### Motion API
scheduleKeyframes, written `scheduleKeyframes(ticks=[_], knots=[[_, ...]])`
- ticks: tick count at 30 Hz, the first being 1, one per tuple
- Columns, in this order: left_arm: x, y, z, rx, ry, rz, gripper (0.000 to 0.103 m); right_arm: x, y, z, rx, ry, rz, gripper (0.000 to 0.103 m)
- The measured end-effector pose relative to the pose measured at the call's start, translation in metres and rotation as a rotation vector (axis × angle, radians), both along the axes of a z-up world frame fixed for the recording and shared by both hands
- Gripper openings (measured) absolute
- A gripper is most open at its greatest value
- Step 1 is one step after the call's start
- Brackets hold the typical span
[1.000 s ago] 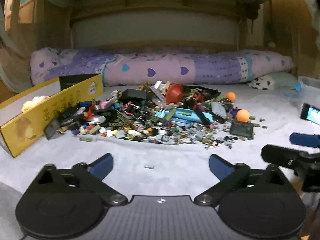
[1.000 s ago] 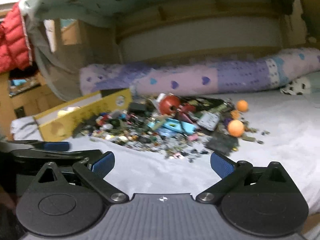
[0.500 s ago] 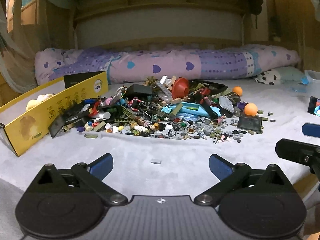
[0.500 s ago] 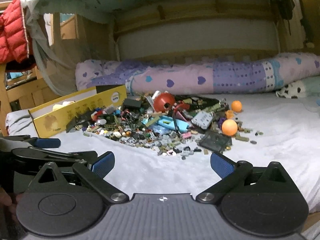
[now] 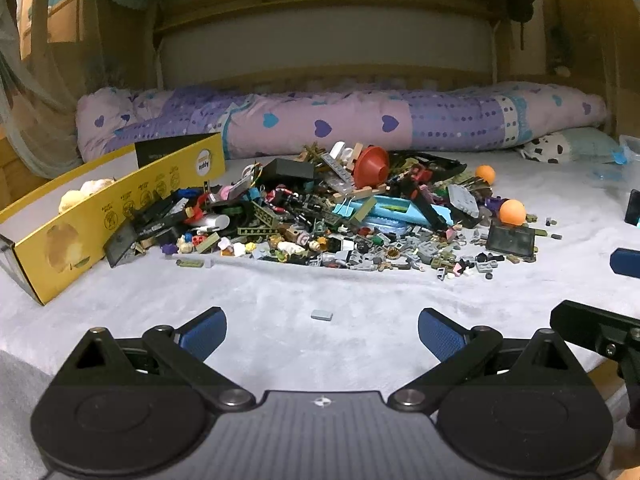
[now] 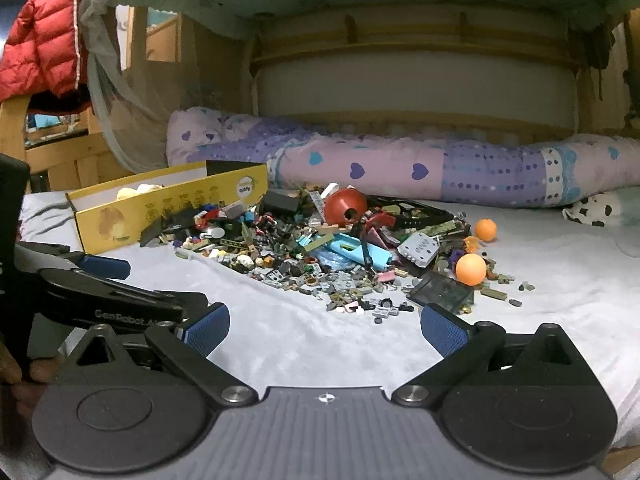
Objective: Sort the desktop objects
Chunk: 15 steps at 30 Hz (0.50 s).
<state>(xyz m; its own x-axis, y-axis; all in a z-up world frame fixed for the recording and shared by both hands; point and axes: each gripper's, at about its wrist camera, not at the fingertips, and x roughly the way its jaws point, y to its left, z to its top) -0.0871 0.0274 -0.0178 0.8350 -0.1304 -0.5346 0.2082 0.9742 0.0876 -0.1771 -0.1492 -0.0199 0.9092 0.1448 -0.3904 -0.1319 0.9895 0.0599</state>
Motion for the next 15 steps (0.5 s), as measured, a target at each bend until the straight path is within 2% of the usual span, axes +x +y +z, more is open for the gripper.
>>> scheduleKeyframes(ticks=[5, 9, 12, 13, 15], knots=[[0.011, 0.008, 0.000, -0.034, 0.033, 0.034, 0.103, 0.002, -0.003, -0.002, 0.010, 0.015, -0.010, 0.103], [0.020, 0.011, 0.002, -0.032, 0.054, 0.082, 0.103, 0.003, -0.005, 0.000, 0.023, 0.009, -0.021, 0.102], [0.017, 0.015, 0.011, -0.005, 0.003, 0.119, 0.103, 0.009, -0.011, 0.001, 0.066, 0.035, -0.035, 0.094], [0.015, 0.018, 0.016, 0.012, -0.026, 0.143, 0.103, 0.011, -0.013, 0.003, 0.088, 0.038, -0.031, 0.088], [0.011, 0.025, 0.027, 0.053, -0.056, 0.200, 0.103, 0.013, -0.012, 0.007, 0.108, 0.031, -0.010, 0.086]])
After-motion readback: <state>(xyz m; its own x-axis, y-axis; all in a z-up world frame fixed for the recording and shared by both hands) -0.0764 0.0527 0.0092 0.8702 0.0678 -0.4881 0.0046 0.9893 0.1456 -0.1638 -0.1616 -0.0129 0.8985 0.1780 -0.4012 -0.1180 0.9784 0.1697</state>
